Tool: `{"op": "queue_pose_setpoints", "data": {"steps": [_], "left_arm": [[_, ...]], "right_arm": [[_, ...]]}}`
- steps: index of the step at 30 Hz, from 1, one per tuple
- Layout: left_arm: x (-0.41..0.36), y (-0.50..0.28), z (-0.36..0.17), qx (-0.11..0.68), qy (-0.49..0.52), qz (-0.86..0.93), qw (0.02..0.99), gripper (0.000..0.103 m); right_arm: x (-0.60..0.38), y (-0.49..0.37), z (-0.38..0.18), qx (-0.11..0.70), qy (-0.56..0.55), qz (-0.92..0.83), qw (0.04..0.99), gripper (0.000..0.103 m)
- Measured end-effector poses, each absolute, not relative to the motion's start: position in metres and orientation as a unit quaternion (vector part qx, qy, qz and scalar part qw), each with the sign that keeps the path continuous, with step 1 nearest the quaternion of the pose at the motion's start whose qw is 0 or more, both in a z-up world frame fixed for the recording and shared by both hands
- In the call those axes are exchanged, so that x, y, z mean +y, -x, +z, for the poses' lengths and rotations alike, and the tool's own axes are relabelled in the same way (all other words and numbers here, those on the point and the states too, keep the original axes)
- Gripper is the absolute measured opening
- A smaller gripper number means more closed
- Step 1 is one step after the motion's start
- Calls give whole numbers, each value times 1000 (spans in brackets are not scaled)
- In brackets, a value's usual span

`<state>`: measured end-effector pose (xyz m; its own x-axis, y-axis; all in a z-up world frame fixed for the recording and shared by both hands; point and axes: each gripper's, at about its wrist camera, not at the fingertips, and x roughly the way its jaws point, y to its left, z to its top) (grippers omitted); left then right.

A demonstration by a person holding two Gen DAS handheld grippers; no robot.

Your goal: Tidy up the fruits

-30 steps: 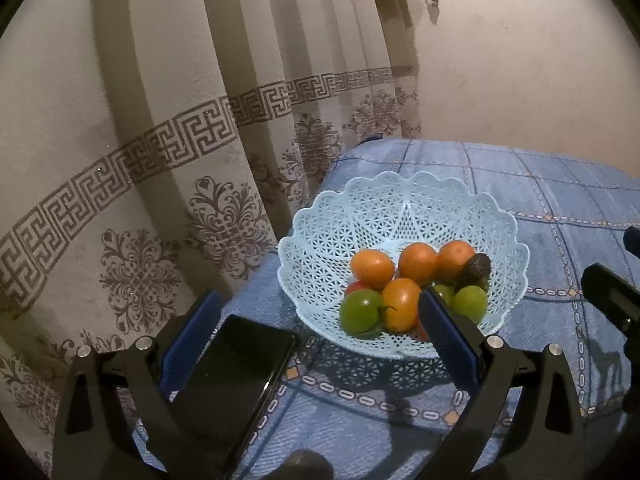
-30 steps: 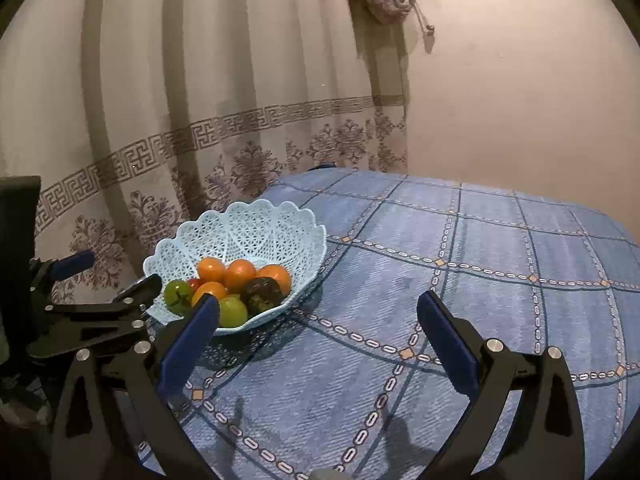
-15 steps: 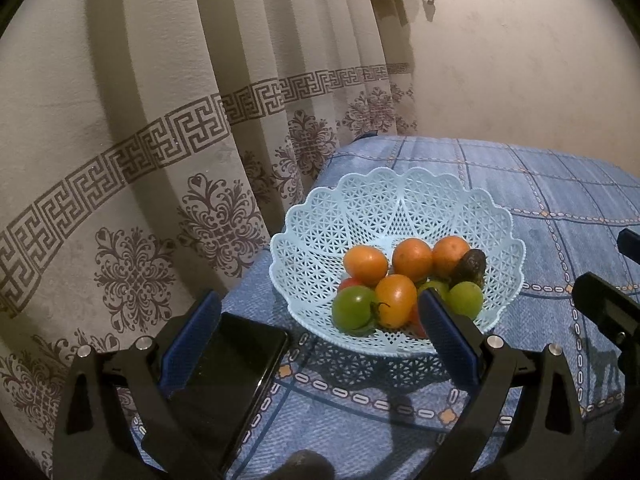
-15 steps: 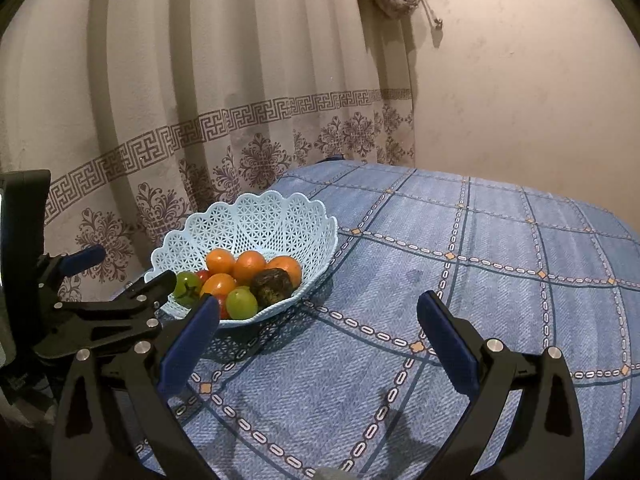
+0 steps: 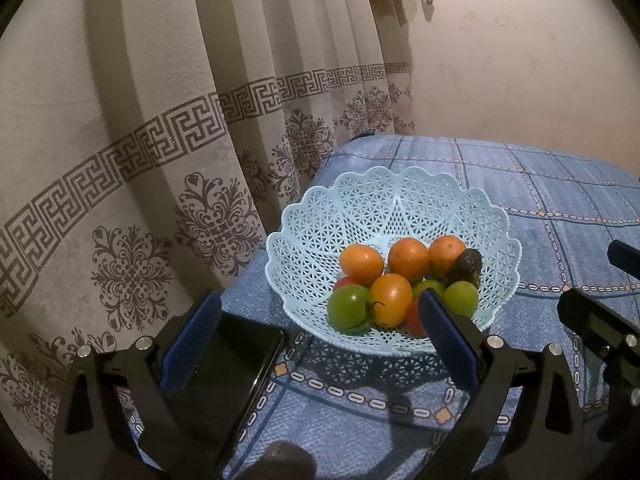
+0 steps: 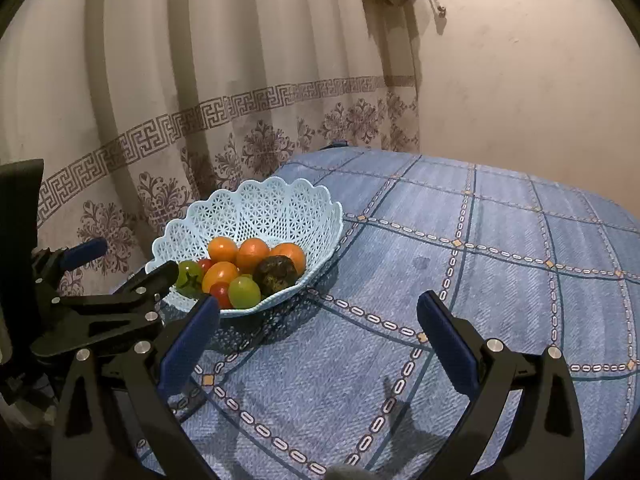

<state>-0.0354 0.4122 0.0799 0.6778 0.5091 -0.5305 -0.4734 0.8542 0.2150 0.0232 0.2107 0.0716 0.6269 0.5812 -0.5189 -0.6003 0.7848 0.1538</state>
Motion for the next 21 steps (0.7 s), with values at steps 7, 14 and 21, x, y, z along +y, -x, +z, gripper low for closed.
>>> {"op": "queue_pose_setpoints", "data": {"steps": [7, 14, 21], "left_arm": [[410, 35, 79, 301, -30, 267, 915, 100], [411, 35, 79, 301, -30, 267, 915, 100], [411, 34, 79, 300, -30, 268, 915, 100]], "right_arm": [[211, -24, 70, 284, 22, 322, 903, 98], [212, -24, 70, 287, 23, 322, 902, 98], [213, -24, 69, 290, 24, 321, 901, 98]]}}
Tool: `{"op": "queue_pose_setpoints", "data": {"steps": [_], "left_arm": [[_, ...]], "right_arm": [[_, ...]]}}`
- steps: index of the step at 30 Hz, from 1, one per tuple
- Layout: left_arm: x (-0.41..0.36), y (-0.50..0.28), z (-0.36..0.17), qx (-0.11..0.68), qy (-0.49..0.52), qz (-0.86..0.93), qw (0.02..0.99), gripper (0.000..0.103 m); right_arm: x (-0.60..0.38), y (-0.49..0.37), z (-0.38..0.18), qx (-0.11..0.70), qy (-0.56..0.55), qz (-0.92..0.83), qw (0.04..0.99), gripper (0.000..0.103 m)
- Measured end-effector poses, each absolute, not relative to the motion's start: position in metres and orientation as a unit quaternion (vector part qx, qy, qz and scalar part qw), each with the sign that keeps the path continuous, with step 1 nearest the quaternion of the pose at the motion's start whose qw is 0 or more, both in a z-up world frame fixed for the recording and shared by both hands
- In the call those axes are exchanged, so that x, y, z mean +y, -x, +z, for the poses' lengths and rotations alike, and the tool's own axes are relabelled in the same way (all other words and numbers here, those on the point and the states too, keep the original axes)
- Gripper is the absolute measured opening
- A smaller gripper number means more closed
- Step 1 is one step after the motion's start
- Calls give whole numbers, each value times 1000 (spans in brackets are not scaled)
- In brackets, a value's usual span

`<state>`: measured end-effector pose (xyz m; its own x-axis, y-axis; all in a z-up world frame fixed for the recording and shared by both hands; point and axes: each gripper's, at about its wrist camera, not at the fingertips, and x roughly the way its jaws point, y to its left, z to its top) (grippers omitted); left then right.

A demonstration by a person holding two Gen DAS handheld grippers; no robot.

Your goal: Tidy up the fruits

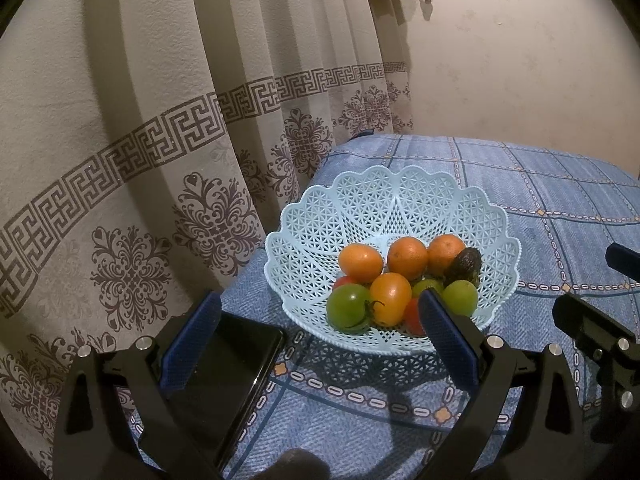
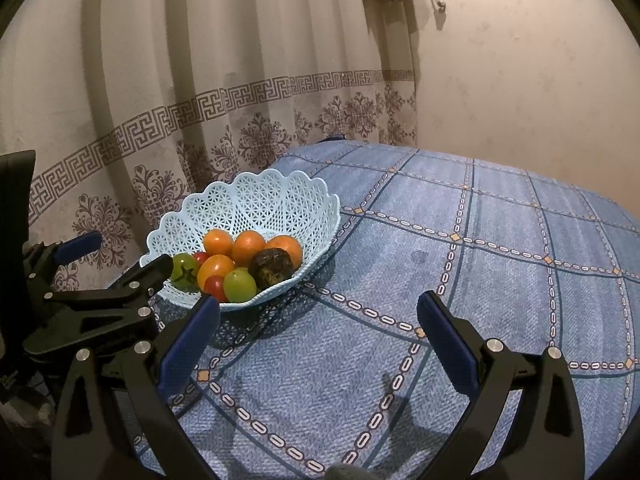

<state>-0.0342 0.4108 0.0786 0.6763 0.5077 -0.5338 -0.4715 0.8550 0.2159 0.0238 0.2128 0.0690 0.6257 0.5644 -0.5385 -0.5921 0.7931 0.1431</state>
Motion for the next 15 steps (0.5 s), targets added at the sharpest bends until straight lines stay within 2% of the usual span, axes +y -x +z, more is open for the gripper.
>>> {"op": "queue_pose_setpoints", "data": {"steps": [15], "left_arm": [[411, 33, 77, 303, -32, 266, 914, 100]], "right_arm": [[214, -24, 66, 298, 27, 322, 898, 98]]}}
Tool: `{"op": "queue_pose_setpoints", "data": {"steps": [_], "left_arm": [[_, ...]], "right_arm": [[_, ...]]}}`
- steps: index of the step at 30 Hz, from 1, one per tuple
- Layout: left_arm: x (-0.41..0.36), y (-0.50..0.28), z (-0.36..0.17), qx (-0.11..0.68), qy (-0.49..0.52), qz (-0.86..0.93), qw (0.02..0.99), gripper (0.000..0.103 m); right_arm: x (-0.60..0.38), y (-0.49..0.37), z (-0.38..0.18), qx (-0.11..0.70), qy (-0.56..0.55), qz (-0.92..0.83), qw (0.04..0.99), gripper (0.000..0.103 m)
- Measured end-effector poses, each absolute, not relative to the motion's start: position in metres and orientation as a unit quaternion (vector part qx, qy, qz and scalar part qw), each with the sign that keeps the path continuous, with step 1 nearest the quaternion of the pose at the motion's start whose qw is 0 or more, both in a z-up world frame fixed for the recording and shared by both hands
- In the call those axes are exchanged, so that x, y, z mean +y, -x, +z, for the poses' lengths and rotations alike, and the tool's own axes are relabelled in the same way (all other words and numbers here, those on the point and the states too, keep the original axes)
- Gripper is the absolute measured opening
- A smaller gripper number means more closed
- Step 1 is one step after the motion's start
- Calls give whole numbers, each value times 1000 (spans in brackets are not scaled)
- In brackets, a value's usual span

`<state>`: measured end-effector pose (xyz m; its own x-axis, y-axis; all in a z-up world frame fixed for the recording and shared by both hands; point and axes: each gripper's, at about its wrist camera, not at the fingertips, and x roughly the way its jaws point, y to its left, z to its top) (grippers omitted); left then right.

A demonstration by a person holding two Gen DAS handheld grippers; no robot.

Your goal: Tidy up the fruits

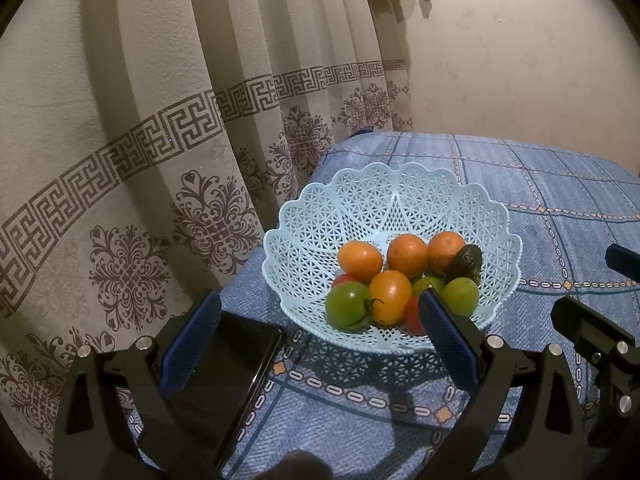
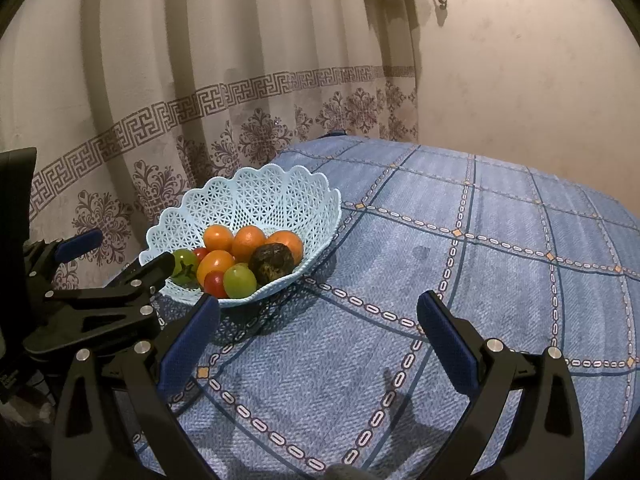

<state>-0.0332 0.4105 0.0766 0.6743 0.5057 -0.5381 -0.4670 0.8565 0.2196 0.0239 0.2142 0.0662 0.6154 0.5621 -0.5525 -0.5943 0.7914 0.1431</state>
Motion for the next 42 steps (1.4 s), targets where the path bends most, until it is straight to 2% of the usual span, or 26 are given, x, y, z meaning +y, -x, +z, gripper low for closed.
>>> {"op": "queue_pose_setpoints", "data": {"steps": [42], "left_arm": [[412, 33, 77, 305, -30, 266, 914, 100]], "right_arm": [[216, -26, 62, 309, 38, 311, 898, 98]]}}
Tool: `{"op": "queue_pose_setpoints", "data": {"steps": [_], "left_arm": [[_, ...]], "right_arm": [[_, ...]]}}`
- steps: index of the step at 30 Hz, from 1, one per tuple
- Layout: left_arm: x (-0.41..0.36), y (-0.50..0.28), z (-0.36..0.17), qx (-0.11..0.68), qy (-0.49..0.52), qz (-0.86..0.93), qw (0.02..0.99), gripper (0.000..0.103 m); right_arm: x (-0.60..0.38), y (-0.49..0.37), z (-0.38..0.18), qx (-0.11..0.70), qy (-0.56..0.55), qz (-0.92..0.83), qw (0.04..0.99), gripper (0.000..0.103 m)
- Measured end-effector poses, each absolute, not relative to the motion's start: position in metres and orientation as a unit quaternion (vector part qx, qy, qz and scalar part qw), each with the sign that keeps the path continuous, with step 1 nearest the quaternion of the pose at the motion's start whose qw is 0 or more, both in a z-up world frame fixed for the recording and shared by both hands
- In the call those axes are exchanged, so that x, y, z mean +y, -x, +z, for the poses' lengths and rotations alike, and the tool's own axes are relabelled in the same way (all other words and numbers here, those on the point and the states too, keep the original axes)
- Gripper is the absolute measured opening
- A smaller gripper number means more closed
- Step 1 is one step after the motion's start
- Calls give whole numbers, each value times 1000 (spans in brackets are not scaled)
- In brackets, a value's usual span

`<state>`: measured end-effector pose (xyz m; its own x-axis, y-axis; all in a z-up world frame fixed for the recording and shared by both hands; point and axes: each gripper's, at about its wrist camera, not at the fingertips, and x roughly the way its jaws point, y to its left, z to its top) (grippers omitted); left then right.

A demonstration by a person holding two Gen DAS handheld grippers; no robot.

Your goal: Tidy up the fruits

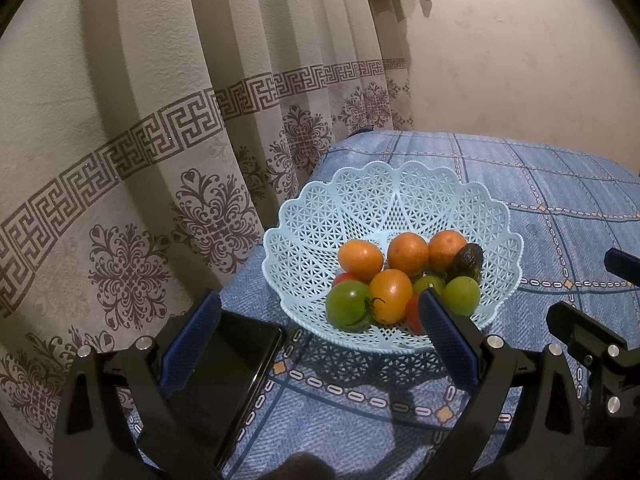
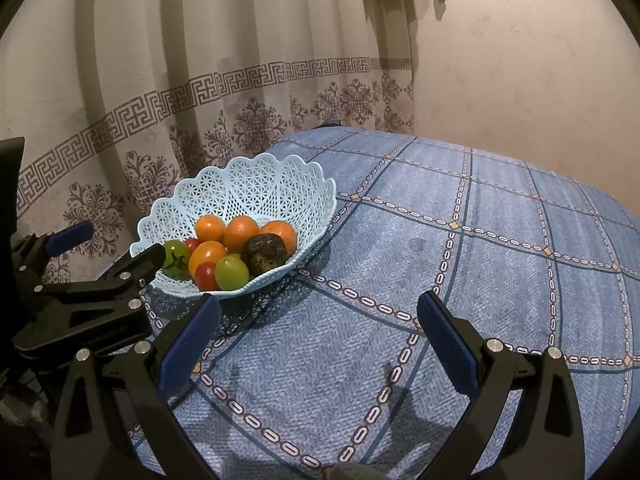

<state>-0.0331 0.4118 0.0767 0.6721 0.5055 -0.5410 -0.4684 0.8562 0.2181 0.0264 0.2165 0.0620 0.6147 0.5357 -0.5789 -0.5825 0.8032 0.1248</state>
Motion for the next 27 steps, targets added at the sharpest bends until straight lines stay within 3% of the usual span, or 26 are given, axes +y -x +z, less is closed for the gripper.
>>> {"op": "queue_pose_setpoints", "data": {"steps": [27], "left_arm": [[410, 33, 77, 304, -37, 264, 915, 100]], "right_arm": [[217, -26, 59, 312, 39, 313, 896, 98]]}}
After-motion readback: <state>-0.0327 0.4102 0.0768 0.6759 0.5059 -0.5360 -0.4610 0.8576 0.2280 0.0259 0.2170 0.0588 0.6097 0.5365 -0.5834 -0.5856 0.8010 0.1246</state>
